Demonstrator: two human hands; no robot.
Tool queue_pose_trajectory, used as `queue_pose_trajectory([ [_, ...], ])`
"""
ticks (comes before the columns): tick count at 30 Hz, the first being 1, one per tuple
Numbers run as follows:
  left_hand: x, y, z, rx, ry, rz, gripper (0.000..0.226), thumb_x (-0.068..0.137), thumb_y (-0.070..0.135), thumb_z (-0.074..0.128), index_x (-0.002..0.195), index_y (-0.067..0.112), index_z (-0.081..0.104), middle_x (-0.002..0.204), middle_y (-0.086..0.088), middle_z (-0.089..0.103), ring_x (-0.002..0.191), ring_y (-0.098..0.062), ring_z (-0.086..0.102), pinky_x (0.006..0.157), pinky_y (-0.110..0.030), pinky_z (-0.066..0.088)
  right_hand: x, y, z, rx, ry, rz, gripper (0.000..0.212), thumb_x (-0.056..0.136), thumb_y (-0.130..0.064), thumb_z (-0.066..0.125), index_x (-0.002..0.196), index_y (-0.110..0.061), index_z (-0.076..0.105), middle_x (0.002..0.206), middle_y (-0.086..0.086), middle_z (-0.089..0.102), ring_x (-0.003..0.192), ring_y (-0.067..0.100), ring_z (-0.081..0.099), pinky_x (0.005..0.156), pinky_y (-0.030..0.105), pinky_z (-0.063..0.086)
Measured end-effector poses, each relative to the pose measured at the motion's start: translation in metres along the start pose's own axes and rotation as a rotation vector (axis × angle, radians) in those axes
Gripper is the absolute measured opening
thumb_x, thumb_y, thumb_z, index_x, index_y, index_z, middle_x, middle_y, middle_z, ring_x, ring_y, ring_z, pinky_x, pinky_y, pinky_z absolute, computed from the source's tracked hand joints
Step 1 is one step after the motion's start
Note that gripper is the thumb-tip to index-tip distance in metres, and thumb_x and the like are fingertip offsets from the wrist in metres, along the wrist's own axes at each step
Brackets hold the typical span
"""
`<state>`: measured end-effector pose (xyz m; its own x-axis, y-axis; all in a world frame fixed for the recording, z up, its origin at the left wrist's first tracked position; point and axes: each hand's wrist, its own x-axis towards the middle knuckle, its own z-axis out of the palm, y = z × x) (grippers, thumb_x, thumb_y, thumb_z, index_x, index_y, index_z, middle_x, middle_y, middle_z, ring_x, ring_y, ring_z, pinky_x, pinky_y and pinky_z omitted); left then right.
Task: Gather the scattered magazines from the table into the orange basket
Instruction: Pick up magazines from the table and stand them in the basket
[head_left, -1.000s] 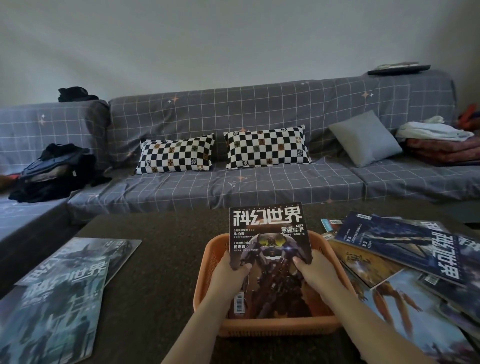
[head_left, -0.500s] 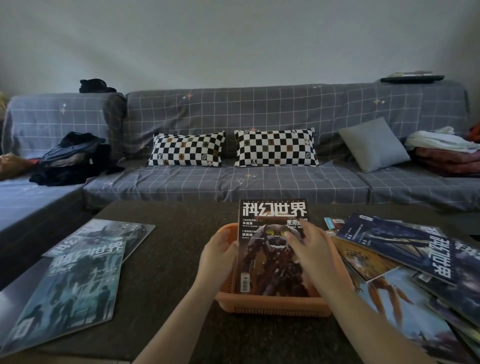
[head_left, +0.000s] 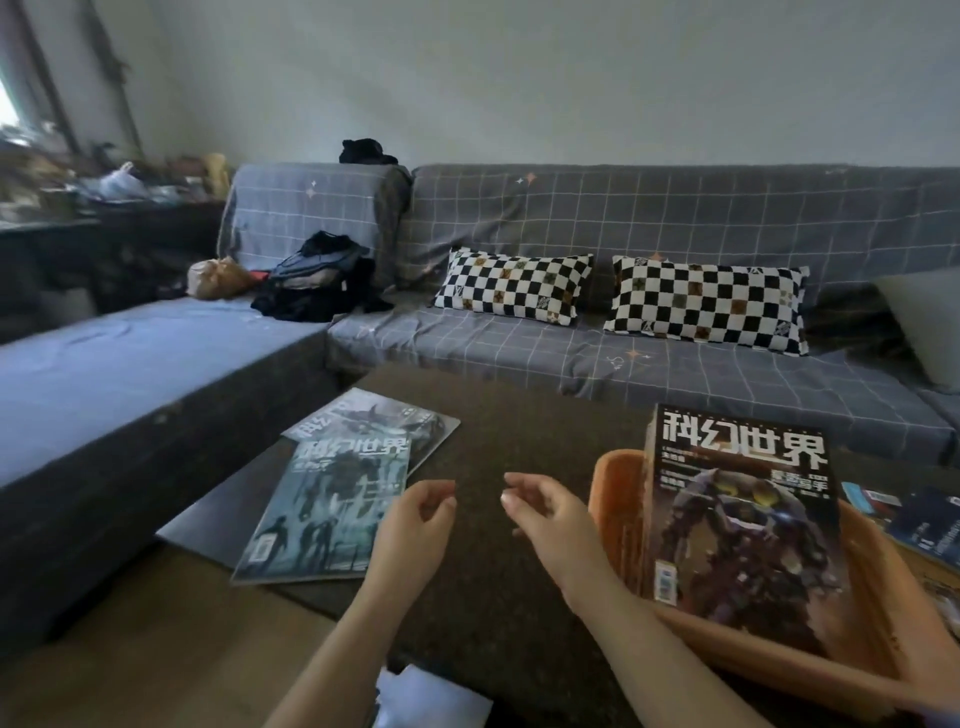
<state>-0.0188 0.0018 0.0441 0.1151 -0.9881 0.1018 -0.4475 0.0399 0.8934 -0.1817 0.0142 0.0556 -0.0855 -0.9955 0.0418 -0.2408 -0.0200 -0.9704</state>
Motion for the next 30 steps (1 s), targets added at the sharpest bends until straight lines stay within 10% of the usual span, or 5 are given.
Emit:
queue_pose_trajectory([
  [11,0.022,-0.095,-0.05,0.209,0.17,-0.213,0.04,0.097,0.028,0.052,0.136,0.018,0.053,0.11,-0.001,0.065,0.083,-0.011,0.058,0.071,-0.027,0.046,0.031,0.039,0.092,0.011,-0.161,0.259,0.032,0.088,-0.024,0.061,0.12,-0.025,0.057,0.1,-0.01,0.062,0.086,0.004,0.061,0.063,0.016,0.048],
  [17,0.04,-0.128,-0.069,0.481,0.237,-0.293,0.049,0.096,0.035,0.053,0.14,0.013,0.049,0.156,-0.014,0.03,0.146,-0.028,0.019,0.119,-0.044,0.012,0.037,0.051,0.115,0.05,-0.211,0.334,0.04,0.089,-0.022,0.06,0.128,-0.019,0.052,0.111,-0.003,0.063,0.084,0.003,0.062,0.067,0.017,0.051],
  [21,0.048,-0.136,-0.076,0.6,0.224,-0.389,0.068,0.092,0.056,0.048,0.147,0.02,0.036,0.16,-0.016,0.014,0.147,-0.032,0.01,0.117,-0.044,0.01,0.043,0.052,0.119,0.026,-0.251,0.323,0.047,0.089,-0.019,0.06,0.134,-0.017,0.047,0.126,0.002,0.058,0.087,0.004,0.061,0.061,0.013,0.049],
  [30,0.029,-0.122,-0.076,0.322,0.287,-0.432,0.049,0.082,0.034,0.072,0.126,0.017,0.06,0.114,-0.012,0.062,0.107,-0.031,0.056,0.089,-0.043,0.051,0.039,0.051,0.098,-0.208,-0.17,0.305,0.056,0.086,-0.024,0.063,0.137,-0.012,0.043,0.129,0.007,0.056,0.102,0.016,0.06,0.08,0.025,0.051],
])
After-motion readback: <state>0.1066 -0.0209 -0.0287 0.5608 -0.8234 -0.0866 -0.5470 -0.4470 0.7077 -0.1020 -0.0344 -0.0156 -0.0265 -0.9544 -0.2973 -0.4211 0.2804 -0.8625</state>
